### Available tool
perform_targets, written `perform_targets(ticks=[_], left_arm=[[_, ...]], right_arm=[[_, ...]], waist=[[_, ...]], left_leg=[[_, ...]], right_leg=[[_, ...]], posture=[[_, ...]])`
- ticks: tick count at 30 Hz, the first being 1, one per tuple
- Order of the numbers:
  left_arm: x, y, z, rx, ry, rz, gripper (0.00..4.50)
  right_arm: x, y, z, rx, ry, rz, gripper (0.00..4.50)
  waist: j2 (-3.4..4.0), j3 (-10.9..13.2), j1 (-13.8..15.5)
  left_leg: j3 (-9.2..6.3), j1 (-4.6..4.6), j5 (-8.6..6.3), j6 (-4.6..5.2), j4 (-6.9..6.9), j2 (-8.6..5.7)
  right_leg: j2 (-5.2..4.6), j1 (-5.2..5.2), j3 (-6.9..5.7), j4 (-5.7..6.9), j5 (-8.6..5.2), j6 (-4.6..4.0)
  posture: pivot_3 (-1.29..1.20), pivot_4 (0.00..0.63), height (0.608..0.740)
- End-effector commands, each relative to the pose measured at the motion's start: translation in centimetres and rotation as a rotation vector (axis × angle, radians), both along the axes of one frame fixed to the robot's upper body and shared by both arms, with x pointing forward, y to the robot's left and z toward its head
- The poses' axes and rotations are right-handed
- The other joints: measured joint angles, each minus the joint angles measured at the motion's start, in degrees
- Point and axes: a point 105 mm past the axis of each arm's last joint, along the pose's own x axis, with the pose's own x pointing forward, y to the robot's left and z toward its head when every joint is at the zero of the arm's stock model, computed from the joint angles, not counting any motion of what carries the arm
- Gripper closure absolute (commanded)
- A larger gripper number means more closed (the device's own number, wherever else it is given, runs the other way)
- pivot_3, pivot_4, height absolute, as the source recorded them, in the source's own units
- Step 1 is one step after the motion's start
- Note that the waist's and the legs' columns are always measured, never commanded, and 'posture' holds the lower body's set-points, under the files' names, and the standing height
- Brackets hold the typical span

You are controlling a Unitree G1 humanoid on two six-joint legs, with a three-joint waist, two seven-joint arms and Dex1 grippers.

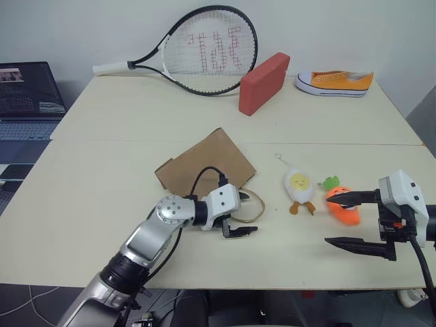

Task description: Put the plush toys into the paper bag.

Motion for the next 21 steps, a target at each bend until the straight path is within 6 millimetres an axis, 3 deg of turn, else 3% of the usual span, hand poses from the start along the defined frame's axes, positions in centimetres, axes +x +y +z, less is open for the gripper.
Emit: perform_targets(ticks=[1, 11, 14, 21], left_arm=[[-0.1, -1.0, 0.6, -0.019, -0.036, -0.046, 1.47], [-0.1, -1.1, 1.5, -0.073, 0.006, -0.081, 4.48], [0.1, -0.8, 2.7, -0.113, 0.019, -0.078, 4.48], [0.0, 1.2, 7.8, -0.247, 0.094, -0.091, 4.48]], right_arm=[[-0.4, 0.6, 0.3, 0.008, -0.013, 0.025, 0.00], [-0.6, 1.0, 0.1, 0.024, -0.016, 0.023, 0.00], [-0.4, 1.6, 0.0, 0.047, -0.026, 0.014, 0.00], [1.2, 4.7, -1.5, 0.148, -0.048, -0.050, 0.00]], waist=[[0.00, 0.0, 0.0], [0.00, 0.0, 0.0], [0.00, 0.0, 0.0], [0.00, 0.0, -0.2]], left_leg=[[-0.01, -0.01, 0.00, 0.00, 0.02, 0.00], [-0.05, -0.21, 0.00, 0.00, 0.42, -0.01], [-0.05, -0.22, 0.00, 0.00, 0.51, 0.00], [-0.06, -0.22, 0.00, 0.01, 0.53, 0.03]], right_leg=[[0.00, 0.00, 0.00, 0.00, 0.00, 0.00], [0.00, 0.00, -0.03, 0.01, 0.00, 0.01], [0.00, 0.00, -0.04, 0.01, 0.00, 0.01], [0.02, -0.01, -0.06, 0.02, 0.00, 0.01]], posture=[[0.00, 0.150, 0.740], [0.00, 0.150, 0.740], [0.00, 0.150, 0.740], [0.00, 0.150, 0.740]])
